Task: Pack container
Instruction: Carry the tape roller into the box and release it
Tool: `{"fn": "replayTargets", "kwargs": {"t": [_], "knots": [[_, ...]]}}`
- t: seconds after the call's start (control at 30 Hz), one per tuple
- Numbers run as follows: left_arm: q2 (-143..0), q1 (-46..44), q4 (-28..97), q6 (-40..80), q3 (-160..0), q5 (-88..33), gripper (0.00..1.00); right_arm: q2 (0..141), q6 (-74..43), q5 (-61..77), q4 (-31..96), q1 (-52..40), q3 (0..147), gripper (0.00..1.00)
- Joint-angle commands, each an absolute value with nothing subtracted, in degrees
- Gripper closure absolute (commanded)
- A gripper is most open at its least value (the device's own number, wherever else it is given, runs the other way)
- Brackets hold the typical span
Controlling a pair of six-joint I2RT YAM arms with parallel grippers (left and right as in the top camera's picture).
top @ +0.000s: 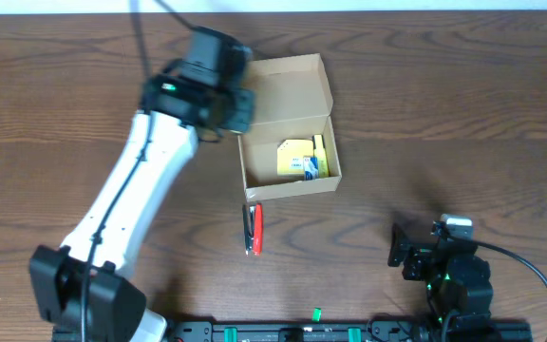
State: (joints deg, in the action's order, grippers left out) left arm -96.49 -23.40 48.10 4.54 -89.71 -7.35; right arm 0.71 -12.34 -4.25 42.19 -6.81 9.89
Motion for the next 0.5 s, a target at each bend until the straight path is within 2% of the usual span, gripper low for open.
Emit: {"fn": "replayTargets", "kwargs": {"t": [0.0,0.47], "knots": [[-99.15,-26.98,48.01,5.32,-90.8,-7.53,0.77,0.32,-11.51,-4.05,42.35,-6.44,9.28,0.01],[-109.06,-29.08,52.18,6.61,-90.8,-10.13,0.82,0.32,-11.51,-4.05,42.35,-6.44,9.28,0.01]]}}
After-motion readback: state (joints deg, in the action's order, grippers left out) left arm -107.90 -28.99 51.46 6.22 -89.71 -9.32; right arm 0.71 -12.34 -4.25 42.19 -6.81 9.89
